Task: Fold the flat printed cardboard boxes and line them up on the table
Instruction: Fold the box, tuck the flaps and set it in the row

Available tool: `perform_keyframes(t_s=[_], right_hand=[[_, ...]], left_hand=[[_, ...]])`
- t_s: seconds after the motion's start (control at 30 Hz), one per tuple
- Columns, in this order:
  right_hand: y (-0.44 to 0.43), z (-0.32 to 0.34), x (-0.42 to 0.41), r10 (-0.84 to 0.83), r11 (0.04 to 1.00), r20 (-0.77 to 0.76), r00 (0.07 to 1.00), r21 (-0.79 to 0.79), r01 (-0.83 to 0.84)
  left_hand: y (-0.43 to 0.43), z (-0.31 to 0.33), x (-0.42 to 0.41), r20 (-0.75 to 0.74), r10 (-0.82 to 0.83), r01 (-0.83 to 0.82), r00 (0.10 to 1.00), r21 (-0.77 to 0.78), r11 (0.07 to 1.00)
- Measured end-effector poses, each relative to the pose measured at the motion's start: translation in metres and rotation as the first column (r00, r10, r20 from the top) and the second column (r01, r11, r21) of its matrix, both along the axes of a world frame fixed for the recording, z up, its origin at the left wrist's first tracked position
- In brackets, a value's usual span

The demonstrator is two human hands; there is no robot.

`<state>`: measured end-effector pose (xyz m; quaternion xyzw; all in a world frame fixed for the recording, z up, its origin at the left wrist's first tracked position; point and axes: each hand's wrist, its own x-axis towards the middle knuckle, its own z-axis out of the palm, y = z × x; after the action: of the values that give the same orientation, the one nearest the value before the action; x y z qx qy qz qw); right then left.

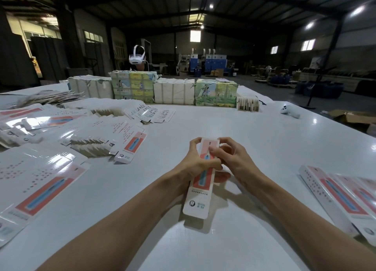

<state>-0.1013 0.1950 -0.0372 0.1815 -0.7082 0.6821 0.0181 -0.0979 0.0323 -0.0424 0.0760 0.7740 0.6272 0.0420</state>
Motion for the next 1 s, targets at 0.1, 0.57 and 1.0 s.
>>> perform_keyframes(t_s=[0.1, 0.57, 1.0], right_hand=[[-0.001, -0.002, -0.002, 0.001, 1.000, 0.010, 1.000, -0.002, -0.001], [0.017, 0.000, -0.014, -0.069, 0.989, 0.128, 0.989, -0.118, 0.084], [0.017, 0.015, -0.013, -0.041, 0.980, 0.151, 0.988, -0.186, 0.069]], left_hand=[[0.000, 0.001, 0.000, 0.027, -0.001, 0.000, 1.000, 0.014, 1.000], [-0.004, 0.004, 0.009, 0.100, -0.176, 0.175, 0.979, 0.019, 0.984], [0.004, 0.005, 0.014, 0.055, -0.151, 0.152, 0.987, 0.000, 0.988]])
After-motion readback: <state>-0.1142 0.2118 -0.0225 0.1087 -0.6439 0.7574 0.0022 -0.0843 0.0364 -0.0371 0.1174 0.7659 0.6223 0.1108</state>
